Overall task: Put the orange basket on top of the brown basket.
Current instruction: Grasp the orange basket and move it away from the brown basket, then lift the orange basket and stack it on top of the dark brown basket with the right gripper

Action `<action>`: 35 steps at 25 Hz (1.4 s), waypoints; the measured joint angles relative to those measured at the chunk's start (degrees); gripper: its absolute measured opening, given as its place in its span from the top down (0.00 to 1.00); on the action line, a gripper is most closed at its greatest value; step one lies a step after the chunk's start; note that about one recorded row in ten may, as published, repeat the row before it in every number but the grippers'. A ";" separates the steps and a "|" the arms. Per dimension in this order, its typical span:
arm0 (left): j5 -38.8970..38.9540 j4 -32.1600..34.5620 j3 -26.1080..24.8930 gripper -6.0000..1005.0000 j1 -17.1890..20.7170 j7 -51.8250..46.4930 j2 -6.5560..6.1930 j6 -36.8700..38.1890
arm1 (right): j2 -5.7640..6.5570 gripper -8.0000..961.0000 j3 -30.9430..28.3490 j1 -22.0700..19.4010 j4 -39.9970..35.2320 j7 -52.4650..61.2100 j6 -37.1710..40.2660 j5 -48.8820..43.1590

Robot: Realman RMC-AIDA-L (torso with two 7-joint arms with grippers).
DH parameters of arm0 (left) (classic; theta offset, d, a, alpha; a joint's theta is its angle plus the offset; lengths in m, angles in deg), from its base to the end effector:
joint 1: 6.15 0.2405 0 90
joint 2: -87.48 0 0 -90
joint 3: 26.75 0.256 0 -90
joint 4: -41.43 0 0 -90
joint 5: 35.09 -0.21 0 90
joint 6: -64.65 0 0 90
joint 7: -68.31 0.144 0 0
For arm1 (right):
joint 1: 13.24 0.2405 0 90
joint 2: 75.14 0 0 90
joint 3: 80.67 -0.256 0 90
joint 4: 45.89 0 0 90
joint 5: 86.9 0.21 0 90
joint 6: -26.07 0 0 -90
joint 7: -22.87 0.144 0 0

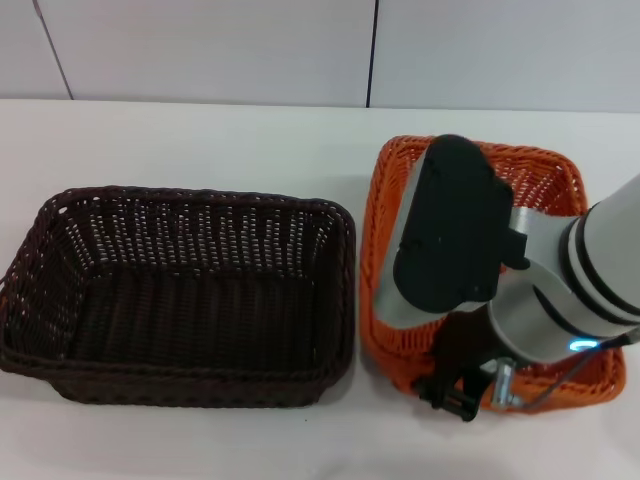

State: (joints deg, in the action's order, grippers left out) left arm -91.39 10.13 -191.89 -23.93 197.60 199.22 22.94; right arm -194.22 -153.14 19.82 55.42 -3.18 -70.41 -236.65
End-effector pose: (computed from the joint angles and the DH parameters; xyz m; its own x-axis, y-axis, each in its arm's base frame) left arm -0.4665 0.2872 0.2253 0.5751 -0.0715 0.8150 0.7318 0.4904 -0.4733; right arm 0.0946 0.2794 -0.0408 0.8666 -0.2474 0.4334 -0.1239 -0.9480 -0.2932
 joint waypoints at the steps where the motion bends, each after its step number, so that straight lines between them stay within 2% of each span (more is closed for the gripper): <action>1: -0.01 0.01 0.00 0.49 0.14 0.00 -0.17 0.00 | -0.02 0.81 -0.31 -0.31 0.64 0.70 0.27 -2.13; 6: -0.01 0.01 0.00 0.49 0.30 0.00 -0.45 0.00 | -0.02 0.81 -0.84 -0.87 3.33 1.93 0.90 -6.95; 7: -0.01 0.01 0.00 0.49 0.31 0.00 -0.57 0.00 | -0.10 0.81 0.06 -1.18 5.09 2.00 1.45 -9.87; 15: 0.01 0.02 0.00 0.49 0.03 0.00 -0.84 -0.06 | -0.18 0.81 2.75 -0.46 7.22 1.12 3.25 -13.47; 18: 0.02 0.23 0.00 0.49 -0.04 0.00 -0.85 -0.07 | -0.17 0.81 5.16 -0.06 8.10 0.64 6.14 -16.46; 29: 0.06 0.89 0.00 0.49 -0.24 0.00 -1.01 -0.39 | -0.05 0.81 7.19 0.32 9.89 -8.94 13.10 -16.28; 35: 0.06 0.89 0.00 0.49 -0.35 0.00 -1.01 -0.39 | 0.09 0.81 8.33 1.65 12.68 -12.25 12.58 -17.28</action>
State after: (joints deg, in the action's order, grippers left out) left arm -91.33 11.03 -191.89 -24.28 197.60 198.21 22.54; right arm -194.12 -144.81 21.47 68.10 -15.44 -57.82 -253.93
